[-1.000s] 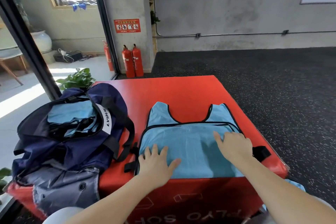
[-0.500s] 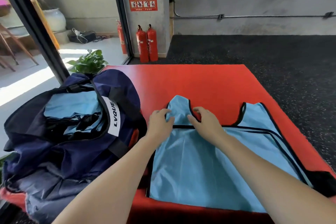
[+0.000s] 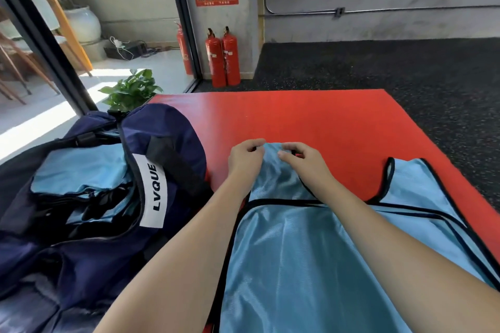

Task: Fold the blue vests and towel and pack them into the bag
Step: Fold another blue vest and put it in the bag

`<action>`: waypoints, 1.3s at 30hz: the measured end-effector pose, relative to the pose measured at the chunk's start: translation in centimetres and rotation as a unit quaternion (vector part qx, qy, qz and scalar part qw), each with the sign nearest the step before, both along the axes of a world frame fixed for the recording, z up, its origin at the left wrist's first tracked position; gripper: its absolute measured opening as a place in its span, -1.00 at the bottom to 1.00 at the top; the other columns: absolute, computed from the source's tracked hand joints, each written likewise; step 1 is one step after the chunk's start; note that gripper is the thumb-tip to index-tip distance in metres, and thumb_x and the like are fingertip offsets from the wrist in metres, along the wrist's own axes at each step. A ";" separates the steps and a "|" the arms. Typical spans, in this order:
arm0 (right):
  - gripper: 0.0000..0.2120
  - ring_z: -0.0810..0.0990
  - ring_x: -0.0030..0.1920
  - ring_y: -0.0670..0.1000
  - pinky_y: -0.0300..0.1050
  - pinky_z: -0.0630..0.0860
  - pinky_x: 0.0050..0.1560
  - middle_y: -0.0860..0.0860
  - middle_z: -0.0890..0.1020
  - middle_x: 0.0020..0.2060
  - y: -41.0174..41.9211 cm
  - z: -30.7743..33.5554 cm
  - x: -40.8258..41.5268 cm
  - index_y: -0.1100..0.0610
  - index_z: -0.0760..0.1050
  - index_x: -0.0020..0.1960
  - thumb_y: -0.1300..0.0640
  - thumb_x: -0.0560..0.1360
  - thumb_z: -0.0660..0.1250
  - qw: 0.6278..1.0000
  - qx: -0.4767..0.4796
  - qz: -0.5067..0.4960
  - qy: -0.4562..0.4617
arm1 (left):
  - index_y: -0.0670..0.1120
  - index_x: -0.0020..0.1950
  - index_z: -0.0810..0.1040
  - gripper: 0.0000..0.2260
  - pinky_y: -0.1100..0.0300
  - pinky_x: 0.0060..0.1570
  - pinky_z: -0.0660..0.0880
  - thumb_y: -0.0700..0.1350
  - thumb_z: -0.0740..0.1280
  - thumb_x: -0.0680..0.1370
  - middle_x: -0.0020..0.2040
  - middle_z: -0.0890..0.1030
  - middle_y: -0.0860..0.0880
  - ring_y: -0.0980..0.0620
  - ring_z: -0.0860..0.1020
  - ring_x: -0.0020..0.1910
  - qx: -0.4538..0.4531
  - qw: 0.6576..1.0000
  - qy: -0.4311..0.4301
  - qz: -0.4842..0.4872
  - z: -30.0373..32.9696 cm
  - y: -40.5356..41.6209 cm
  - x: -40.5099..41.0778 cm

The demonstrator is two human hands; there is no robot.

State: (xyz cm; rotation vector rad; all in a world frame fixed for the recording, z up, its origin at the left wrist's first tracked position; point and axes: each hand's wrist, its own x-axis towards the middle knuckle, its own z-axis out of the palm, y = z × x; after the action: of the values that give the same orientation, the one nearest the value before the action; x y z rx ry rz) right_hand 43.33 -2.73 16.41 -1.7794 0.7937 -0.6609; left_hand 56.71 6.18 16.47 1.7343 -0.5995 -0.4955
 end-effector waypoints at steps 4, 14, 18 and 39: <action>-0.72 0.53 0.24 -0.14 -0.26 0.43 0.25 -0.13 0.61 0.20 0.0 0.4 -0.9 0.04 0.63 0.23 0.08 0.53 0.43 0.999 -0.024 -0.018 -0.021 | 0.23 0.07 0.64 -0.66 0.44 -0.11 0.47 -0.23 0.31 0.55 0.06 0.66 0.20 0.35 0.58 -0.08 -0.046 0.999 -0.015 0.022 -0.3 0.3 0.0; -0.41 0.35 0.46 0.06 0.06 0.29 0.46 -0.06 0.46 0.42 0.0 -0.6 -1.7 -0.03 0.43 0.45 -0.19 0.48 0.35 0.979 -0.154 0.020 0.131 | 0.09 0.32 0.57 -0.63 0.06 0.34 0.42 -0.24 0.30 0.57 0.29 0.53 0.06 0.03 0.50 0.26 0.050 0.975 -0.214 -0.020 -1.1 1.5 -0.2; -0.38 0.18 0.52 0.09 0.14 0.14 0.47 -0.04 0.31 0.52 0.7 -1.5 -2.6 -0.05 0.25 0.56 -0.27 0.58 0.21 0.933 -0.243 0.029 0.264 | 0.13 0.41 0.47 -0.69 -0.10 0.40 0.15 0.02 0.22 0.66 0.53 0.25 -0.06 -0.11 0.23 0.47 0.261 0.904 -0.337 -0.035 -1.7 2.9 -0.7; -0.48 0.27 0.49 0.02 0.06 0.20 0.46 -0.04 0.43 0.43 -4.5 0.0 -17.5 0.03 0.39 0.47 -0.23 0.63 0.17 0.890 -0.300 -0.098 0.328 | 0.08 0.64 0.04 -0.34 -0.22 0.52 -0.14 0.38 -0.08 0.61 0.64 0.04 -0.09 -0.10 -0.04 0.62 0.348 0.796 -0.463 -0.175 -0.1 0.2 -8.6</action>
State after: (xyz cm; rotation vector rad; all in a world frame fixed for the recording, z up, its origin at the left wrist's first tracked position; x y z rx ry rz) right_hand 25.81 -7.23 16.44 -2.5770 1.3398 -0.4484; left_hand 48.08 6.43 16.32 2.5795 -1.6156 -0.0488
